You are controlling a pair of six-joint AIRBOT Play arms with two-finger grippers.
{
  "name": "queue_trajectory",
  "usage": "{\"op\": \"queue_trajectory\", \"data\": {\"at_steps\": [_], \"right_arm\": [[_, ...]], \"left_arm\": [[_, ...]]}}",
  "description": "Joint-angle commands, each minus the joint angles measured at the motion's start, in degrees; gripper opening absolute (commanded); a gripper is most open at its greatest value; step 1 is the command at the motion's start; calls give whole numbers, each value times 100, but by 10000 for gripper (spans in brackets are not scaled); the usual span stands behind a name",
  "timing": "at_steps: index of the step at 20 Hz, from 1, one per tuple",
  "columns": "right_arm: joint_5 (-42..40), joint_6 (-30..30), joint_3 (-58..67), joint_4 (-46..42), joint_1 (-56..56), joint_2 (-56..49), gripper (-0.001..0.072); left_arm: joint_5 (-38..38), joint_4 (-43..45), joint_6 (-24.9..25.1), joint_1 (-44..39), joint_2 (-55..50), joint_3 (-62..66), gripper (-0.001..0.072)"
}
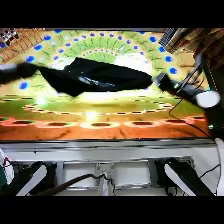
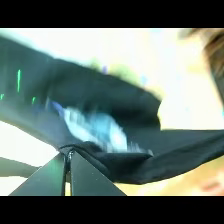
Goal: Fold the clothes and pants, and hang the long-sleeved shirts on hangers.
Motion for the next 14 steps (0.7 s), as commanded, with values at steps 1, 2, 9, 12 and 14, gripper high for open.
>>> {"op": "queue_trajectory", "data": {"at_steps": [1, 2, 9, 12, 14], "right_arm": [[452, -155, 1641, -249, 4, 212, 34], [592, -155, 2074, -393, 4, 254, 34], [1572, -149, 4612, -1067, 0, 555, 34], [1910, -129, 5368, -1316, 0, 658, 34], [2035, -87, 5788, -1445, 0, 671, 34]], "left_arm": [[44, -111, -42, 0, 385, 1587, 3], [61, -63, -39, 0, 474, 2004, 3], [63, 540, -42, 2, 992, 3901, 2], [136, 1185, -42, 2, 1137, 4588, 2], [323, 1298, -39, 2, 1174, 4964, 1]]}}
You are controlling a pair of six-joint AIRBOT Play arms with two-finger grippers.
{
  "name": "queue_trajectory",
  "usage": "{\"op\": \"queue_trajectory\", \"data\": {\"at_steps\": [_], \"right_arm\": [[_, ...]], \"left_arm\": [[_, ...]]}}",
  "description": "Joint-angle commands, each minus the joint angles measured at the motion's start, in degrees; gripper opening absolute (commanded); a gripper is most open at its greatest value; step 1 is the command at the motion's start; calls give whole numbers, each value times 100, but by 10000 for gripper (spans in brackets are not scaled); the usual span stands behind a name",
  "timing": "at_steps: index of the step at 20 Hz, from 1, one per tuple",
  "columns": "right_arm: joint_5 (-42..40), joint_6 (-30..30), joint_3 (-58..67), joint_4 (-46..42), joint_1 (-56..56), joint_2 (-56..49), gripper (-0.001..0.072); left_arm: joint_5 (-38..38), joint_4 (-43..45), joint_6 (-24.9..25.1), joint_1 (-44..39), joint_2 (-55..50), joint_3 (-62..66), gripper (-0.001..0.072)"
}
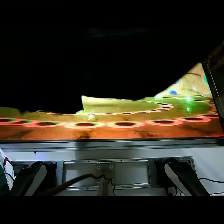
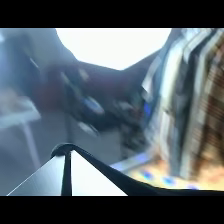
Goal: Fold the clothes and pants, and hang the long-sleeved shirts on hangers.
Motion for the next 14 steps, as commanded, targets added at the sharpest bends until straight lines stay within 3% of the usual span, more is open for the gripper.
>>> {"op": "queue_trajectory", "data": {"at_steps": [1, 8, 10, 14], "right_arm": [[341, 90, 848, -299, 0, 55, 34], [662, 166, 1067, -953, 0, -306, 34], [946, 162, 1064, -953, 0, -737, 35], [1388, 42, 979, -970, 0, -1847, 35]], "left_arm": [[199, 407, 0, 2, 114, 686, 1], [-61, -4, 13, 0, -197, 719, 1], [-391, -378, 50, 0, -522, 708, 1], [-1290, -328, 42, 0, -1397, 402, 2]]}}
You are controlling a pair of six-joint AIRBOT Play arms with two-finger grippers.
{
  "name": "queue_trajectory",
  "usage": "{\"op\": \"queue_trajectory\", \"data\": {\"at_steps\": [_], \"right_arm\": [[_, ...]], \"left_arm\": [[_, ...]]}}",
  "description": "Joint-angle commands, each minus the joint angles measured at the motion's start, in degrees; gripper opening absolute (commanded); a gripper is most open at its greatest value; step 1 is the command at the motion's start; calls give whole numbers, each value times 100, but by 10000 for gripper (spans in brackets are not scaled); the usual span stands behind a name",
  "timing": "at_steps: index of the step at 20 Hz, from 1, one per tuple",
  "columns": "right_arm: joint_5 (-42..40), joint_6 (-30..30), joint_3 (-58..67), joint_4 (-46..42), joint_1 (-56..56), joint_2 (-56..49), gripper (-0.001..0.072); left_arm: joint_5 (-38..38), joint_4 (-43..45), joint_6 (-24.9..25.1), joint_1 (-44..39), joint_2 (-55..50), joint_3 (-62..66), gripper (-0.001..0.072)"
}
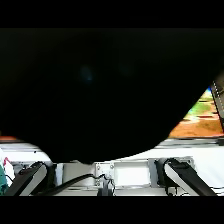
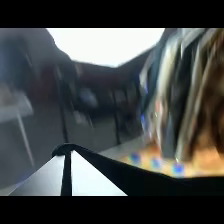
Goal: Fold the clothes and pants, and hang the long-sleeved shirts on hangers.
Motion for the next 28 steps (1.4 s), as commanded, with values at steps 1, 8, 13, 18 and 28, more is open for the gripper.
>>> {"op": "queue_trajectory", "data": {"at_steps": [1, 8, 13, 18, 28], "right_arm": [[457, -140, -83, -55, 0, -970, 35], [216, -407, -188, -61, 0, -3200, 35], [-938, -455, -188, -81, 0, -4559, 35], [-1639, -562, -186, -81, -4, -5554, 35], [-634, -601, -190, -199, -35, -5748, 34]], "left_arm": [[-627, -111, 7, 0, -719, -470, 2], [-393, 151, 308, -673, -2793, -1300, 1], [737, 1088, 437, -1434, -4225, -1300, 1], [1834, 1123, 348, -1753, -4979, -1300, 1], [835, 1486, -195, -1185, -5069, -1307, 1]]}}
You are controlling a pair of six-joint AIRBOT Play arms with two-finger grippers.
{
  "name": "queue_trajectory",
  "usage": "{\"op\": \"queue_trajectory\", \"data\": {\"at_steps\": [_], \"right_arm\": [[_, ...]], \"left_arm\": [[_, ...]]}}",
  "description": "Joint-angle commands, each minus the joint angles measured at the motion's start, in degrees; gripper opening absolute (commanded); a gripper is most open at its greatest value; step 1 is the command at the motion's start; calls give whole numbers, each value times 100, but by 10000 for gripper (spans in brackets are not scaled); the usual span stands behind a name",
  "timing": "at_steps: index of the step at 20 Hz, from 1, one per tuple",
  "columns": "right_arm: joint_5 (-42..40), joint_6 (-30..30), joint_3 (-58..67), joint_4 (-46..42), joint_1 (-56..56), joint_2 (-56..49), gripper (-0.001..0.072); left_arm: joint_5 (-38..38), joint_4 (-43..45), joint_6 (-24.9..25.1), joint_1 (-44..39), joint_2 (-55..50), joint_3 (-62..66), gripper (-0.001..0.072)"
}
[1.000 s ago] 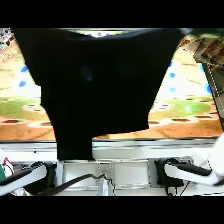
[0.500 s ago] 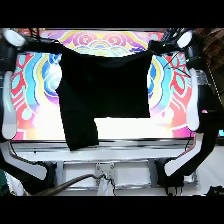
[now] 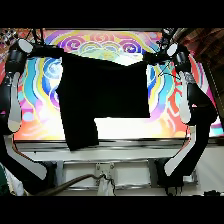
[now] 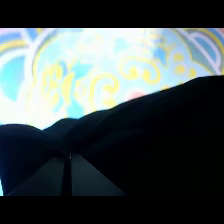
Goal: Fold the clothes and pants, and hang the long-sleeved shirts on hangers.
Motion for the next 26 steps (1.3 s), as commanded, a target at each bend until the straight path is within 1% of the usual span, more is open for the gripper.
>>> {"op": "queue_trajectory", "data": {"at_steps": [1, 3, 7, 11, 13, 15, 19, 20, 21, 22, 23, 24, 25, 26], "right_arm": [[850, -9, -2, -181, 0, -28, 34], [1377, -7, -2, -332, 11, -28, 33], [2157, -7, -2, -450, 11, -26, 33], [2645, -46, -2, -636, 39, -15, 33], [2721, -157, -11, -710, 39, -17, 33], [2723, -160, -105, -702, 42, -17, 33], [2610, -157, -564, -678, 39, -17, 36], [2583, -144, -649, -619, 39, -17, 126], [2599, -144, -669, -540, 39, -17, 344], [2621, -144, -667, -540, 39, 17, 429], [2625, -138, -667, -586, 37, 74, 421], [2662, -116, -667, -695, 20, 166, 419], [2712, -83, -667, -789, -4, 262, 416], [2796, -31, -669, -855, -42, 376, 379]], "left_arm": [[-927, 68, -125, 125, -22, -15, 1], [-1305, 90, -125, 96, -22, -17, 0], [-2033, 208, -168, -4, -39, -50, 1], [-2579, 758, -267, -15, -46, -50, 1], [-2721, 901, -407, 2, -85, -50, 1], [-2850, 916, -424, -2, -157, -52, 1], [-2876, 946, -448, -109, -319, -55, 4], [-2881, 1008, -518, -111, -358, -55, 6], [-2927, 1084, -623, -107, -385, -55, 12], [-3005, 1213, -772, -76, -391, -55, 112], [-3062, 1353, -1056, -26, -385, -55, 267], [-3123, 1397, -1316, 44, -365, -55, 326], [-3287, 1390, -1414, 122, -332, -52, 340], [-3434, 1353, -1436, 190, -271, -55, 339]]}}
